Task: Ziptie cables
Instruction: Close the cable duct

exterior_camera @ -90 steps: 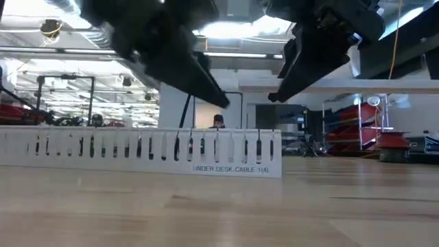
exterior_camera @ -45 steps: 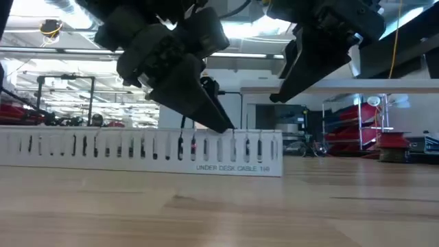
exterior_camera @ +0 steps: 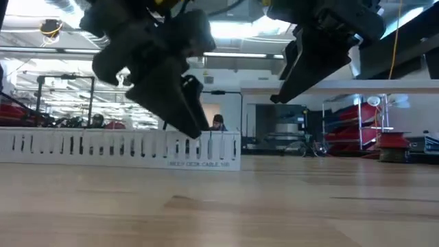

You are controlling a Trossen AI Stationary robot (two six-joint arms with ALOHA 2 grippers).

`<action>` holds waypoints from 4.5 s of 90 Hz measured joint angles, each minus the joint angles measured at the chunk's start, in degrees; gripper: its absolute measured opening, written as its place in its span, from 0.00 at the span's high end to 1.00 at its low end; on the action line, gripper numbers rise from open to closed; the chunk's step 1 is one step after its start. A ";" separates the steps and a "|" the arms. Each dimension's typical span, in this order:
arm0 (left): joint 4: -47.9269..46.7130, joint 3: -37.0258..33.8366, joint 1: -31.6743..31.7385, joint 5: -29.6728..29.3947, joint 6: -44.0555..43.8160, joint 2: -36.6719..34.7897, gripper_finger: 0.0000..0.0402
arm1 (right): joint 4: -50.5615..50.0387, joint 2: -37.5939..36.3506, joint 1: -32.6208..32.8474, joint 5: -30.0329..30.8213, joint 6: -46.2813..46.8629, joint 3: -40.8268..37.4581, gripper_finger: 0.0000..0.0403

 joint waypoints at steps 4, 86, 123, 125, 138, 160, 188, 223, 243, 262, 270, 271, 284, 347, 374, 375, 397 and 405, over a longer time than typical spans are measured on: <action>0.63 0.05 0.05 -0.03 1.15 -0.10 0.41 | 0.05 -0.08 0.00 0.05 0.00 0.00 0.44; -2.61 2.87 1.10 -11.83 1.23 -0.17 0.41 | -0.65 -0.13 0.00 1.09 -2.35 0.00 0.44; -1.29 2.99 -0.07 -12.35 1.28 -0.24 0.18 | -1.19 -0.13 0.00 1.09 -2.37 0.00 0.44; -1.02 2.99 -0.24 -12.37 1.30 -0.24 0.17 | -1.20 -0.13 0.00 1.09 -2.38 0.00 0.44; -1.39 2.95 -1.11 -12.33 5.88 -0.24 0.11 | -1.18 -0.13 0.00 1.09 -2.38 0.00 0.44; -0.05 2.95 -2.07 -12.21 3.88 -0.24 0.10 | -1.08 -0.13 0.00 1.07 -2.79 0.00 0.44; -2.68 1.31 2.20 -11.79 3.54 -0.24 0.11 | -1.01 -0.13 0.00 1.07 -2.58 0.00 0.44; 12.24 -7.51 5.55 -5.35 2.21 -0.10 0.11 | 0.22 -0.13 0.00 1.09 -2.38 0.00 0.44; 24.65 -12.35 5.56 -3.76 0.72 -0.02 0.11 | 2.91 -0.01 -1.35 1.09 -2.78 0.00 0.44; 27.94 -12.87 5.56 -3.67 0.79 1.20 0.11 | 4.13 4.01 -4.10 -0.50 -3.84 -0.03 0.44; 29.66 -12.79 5.56 -3.67 0.84 2.50 0.11 | 6.20 5.65 -5.13 -1.80 -5.02 -0.04 0.44; 29.66 -12.81 5.56 -3.67 0.85 2.70 0.11 | 6.38 5.79 -5.23 -1.89 -5.22 -0.05 0.44; 29.71 -12.86 5.56 -3.69 1.08 4.06 0.17 | 6.96 6.01 -6.55 -1.98 -5.84 -0.07 0.44; 29.48 -12.79 6.25 -3.75 1.64 4.22 0.49 | 7.81 8.53 -7.86 -5.59 -5.91 -0.07 0.44; 29.37 -12.79 6.04 -3.74 1.80 4.22 0.48 | 7.53 9.38 -8.79 -6.97 -7.33 0.07 0.44; 29.36 -12.79 6.04 -3.72 1.83 4.22 0.48 | 7.41 9.55 -8.81 -7.36 -7.30 0.07 0.44; 29.17 -12.77 5.93 -3.33 2.17 4.20 0.48 | 9.38 11.17 -8.69 -9.99 -7.24 0.04 0.44; 29.18 -12.77 5.93 -3.43 2.33 4.20 0.48 | 8.32 10.42 -8.70 -10.18 -7.26 0.01 0.44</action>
